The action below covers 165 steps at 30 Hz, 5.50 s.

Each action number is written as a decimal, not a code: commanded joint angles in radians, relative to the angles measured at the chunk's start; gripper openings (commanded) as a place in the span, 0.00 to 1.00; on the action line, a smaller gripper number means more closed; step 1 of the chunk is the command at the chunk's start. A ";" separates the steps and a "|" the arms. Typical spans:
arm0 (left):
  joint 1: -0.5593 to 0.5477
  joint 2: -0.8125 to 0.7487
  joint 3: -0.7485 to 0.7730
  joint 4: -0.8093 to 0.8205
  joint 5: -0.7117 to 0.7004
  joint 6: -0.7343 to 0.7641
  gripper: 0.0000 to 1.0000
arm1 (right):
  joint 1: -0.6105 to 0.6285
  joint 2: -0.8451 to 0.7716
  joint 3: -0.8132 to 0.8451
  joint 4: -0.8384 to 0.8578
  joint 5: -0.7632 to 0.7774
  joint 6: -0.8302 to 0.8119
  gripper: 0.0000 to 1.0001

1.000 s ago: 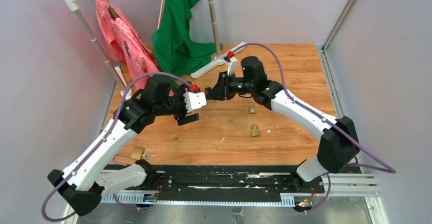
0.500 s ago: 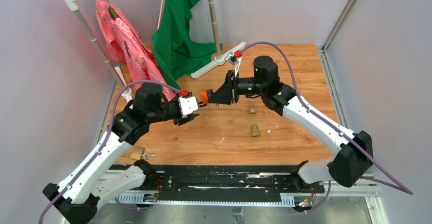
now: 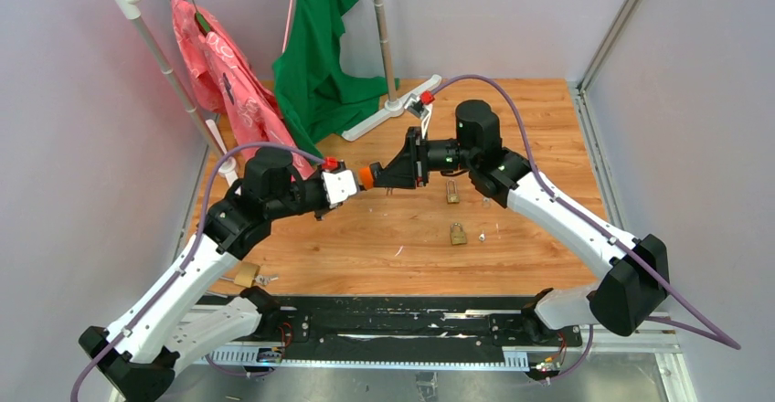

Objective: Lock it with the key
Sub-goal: Lock the lock.

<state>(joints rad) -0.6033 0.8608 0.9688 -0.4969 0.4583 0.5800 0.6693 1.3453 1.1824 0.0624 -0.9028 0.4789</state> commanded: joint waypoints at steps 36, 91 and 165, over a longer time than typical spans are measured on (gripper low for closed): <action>0.003 -0.091 -0.104 -0.035 0.201 -0.144 0.00 | 0.161 -0.044 0.023 -0.380 0.109 -0.723 0.12; -0.018 -0.139 -0.143 0.681 0.347 -0.802 0.00 | -0.009 -0.320 -0.110 0.267 -0.116 -0.359 0.00; -0.010 -0.085 -0.062 1.121 0.326 -1.059 0.00 | 0.125 -0.015 -0.607 0.897 0.220 -0.195 0.00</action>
<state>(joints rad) -0.5632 0.8490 0.7799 0.2363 0.6060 -0.4438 0.7509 1.2827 0.6056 1.5314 -0.5465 0.3656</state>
